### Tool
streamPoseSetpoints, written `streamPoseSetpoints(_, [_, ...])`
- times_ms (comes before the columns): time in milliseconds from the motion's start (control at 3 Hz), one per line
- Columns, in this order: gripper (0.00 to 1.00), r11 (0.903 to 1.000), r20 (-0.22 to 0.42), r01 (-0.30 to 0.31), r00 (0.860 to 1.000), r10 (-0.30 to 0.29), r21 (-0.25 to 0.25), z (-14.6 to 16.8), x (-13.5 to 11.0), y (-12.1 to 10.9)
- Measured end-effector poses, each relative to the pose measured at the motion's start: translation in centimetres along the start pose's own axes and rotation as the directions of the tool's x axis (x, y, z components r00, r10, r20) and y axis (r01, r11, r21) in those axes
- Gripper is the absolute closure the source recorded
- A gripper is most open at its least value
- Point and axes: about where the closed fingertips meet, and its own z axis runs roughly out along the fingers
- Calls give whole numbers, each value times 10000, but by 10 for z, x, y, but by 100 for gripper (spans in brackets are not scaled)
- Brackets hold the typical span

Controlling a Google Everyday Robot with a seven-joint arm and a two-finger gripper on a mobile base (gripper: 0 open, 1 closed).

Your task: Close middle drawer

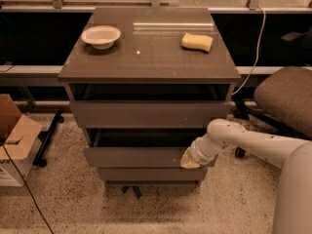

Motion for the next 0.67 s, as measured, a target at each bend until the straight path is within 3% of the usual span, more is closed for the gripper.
streamPoseSetpoints(333, [100, 9954, 459, -101, 9989, 57, 950, 5, -3, -18])
streamPoseSetpoints(667, [100, 9800, 957, -170, 9954, -21, 1983, 4, -9, -51])
